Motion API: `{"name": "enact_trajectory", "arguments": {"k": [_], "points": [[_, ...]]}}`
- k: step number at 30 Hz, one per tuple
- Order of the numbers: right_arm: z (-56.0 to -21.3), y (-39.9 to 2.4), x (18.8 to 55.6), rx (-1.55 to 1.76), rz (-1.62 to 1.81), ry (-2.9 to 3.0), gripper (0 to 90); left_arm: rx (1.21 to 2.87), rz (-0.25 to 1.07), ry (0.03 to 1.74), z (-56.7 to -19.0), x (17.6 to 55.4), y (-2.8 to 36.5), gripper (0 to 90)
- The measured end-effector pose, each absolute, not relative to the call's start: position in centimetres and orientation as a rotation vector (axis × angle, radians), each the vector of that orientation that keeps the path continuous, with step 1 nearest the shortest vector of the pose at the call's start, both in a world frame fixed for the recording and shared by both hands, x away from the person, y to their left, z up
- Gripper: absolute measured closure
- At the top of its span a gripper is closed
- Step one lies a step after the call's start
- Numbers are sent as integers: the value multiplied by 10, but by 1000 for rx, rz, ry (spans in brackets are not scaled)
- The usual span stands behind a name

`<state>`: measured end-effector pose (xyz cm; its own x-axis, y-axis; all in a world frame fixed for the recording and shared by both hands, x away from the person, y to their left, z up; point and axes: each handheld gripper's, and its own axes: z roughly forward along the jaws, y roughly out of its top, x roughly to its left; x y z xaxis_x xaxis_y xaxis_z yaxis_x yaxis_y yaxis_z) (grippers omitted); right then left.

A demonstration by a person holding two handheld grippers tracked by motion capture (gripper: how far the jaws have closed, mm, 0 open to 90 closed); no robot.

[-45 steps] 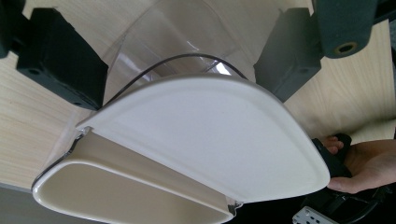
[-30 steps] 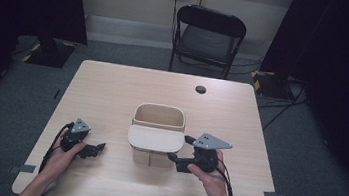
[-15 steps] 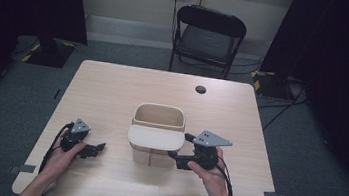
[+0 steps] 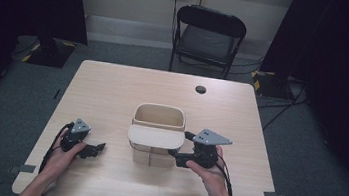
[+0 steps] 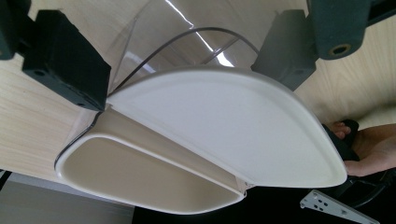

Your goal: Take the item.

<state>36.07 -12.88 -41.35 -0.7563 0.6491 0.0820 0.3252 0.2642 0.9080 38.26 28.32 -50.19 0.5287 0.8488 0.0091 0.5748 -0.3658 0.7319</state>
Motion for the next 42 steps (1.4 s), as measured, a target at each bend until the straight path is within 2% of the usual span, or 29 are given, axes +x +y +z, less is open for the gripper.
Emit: {"name": "enact_trajectory", "arguments": {"k": [36, 42], "points": [[-403, -128, 366, 881, 1519, 2206, 222, 2077, 516, 1157, -502, 382, 283, 115], [-400, -127, 366, 867, 1526, 2211, 254, 2079, 517, 1156, -502, 382, 283, 114]]}}
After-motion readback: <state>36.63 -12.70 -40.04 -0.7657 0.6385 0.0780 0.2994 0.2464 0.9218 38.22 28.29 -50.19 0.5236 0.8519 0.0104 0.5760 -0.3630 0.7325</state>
